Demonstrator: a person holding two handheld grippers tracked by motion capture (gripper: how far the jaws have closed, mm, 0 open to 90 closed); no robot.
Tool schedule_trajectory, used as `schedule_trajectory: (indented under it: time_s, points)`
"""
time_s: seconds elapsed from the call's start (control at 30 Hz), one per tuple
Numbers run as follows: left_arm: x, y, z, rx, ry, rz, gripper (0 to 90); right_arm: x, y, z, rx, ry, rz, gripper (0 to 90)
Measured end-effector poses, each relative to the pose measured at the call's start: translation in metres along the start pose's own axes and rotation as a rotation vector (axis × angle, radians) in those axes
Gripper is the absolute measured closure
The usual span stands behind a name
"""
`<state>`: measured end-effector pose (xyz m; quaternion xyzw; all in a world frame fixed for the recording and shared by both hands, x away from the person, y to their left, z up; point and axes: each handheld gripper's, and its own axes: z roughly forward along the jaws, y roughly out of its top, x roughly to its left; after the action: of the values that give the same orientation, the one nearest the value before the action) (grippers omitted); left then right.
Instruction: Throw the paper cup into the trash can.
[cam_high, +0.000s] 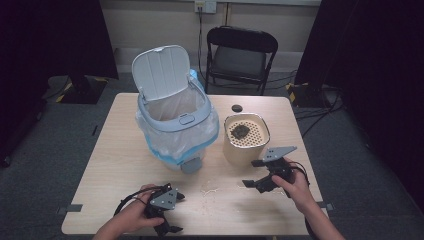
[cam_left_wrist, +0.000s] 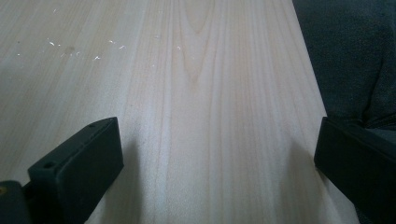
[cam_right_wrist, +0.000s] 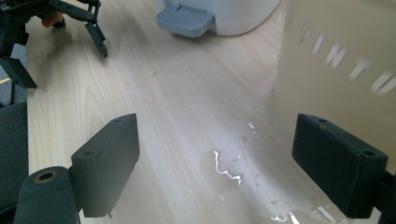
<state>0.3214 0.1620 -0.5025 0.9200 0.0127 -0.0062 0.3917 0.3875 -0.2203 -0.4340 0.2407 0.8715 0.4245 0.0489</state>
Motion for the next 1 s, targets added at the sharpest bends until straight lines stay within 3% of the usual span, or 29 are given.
schedule_trajectory:
  time_s: [0.2,0.8,1.0]
  points:
    - [0.0,0.0,0.0,-0.004,0.0,0.001,0.6,0.003,-0.018,0.009,0.014,0.003,0.01,14.5]
    - [0.0,0.0,0.0,0.008,0.003,0.0,0.0,0.013,-0.05,0.036,0.092,-0.015,-0.051,14.1]
    - [-0.001,0.001,0.001,0.003,0.015,-0.008,0.0,0.016,-0.055,0.038,0.058,-0.029,-0.087,13.8]
